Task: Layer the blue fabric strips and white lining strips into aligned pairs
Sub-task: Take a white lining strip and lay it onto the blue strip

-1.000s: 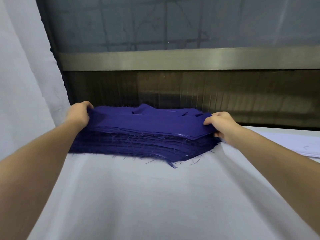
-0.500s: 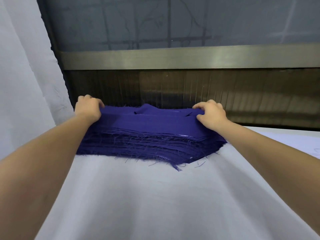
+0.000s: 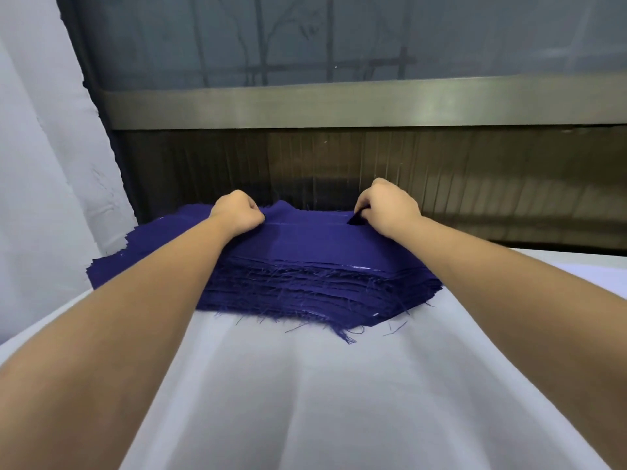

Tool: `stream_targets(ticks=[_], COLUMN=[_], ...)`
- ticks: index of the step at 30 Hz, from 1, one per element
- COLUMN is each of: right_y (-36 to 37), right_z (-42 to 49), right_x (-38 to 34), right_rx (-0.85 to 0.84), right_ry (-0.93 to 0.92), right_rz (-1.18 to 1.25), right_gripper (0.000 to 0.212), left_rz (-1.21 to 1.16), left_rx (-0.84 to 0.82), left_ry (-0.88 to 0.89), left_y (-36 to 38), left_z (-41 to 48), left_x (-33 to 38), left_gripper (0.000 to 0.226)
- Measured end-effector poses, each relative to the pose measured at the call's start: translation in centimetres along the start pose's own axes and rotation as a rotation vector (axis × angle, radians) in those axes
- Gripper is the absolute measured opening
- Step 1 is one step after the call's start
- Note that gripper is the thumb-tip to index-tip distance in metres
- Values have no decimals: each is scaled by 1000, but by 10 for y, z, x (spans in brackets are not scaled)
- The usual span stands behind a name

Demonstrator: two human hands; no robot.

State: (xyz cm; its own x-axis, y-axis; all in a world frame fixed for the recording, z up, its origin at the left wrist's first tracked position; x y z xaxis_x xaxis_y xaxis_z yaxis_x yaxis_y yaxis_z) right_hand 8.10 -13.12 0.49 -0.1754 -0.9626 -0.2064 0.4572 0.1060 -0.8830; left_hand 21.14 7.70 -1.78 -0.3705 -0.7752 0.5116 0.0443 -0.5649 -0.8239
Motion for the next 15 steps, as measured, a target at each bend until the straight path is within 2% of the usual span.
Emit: stream_targets(ticks=[5,9,15], right_y=[-8,-13,-24], right_z=[5,4,6], right_x=[25,46,53], right_rx=[152,223,270], right_ry=[148,246,265], right_rz=[220,386,471], right_gripper=[19,21,21], left_rz=[-90,-185,-225], left_rx=[-27,-55,-104], left_ry=[-1,63,152], left_y=[3,7,14], left_z=[0,-3,-9], left_x=[10,19,32], left_gripper=[15,25,17])
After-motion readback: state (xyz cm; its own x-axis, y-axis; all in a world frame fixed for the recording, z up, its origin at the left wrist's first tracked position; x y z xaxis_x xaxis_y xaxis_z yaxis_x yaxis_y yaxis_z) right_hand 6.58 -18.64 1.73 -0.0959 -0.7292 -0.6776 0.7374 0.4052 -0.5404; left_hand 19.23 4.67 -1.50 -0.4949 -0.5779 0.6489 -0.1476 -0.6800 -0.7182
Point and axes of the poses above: each hand's wrist, its own z-axis towards the middle knuckle, its own y-axis out of the palm, x = y × z, the point moved 9 cm from there along z, towards the middle knuckle, and after that the axes turned 1 degree about -y, right-handed, at the moved point
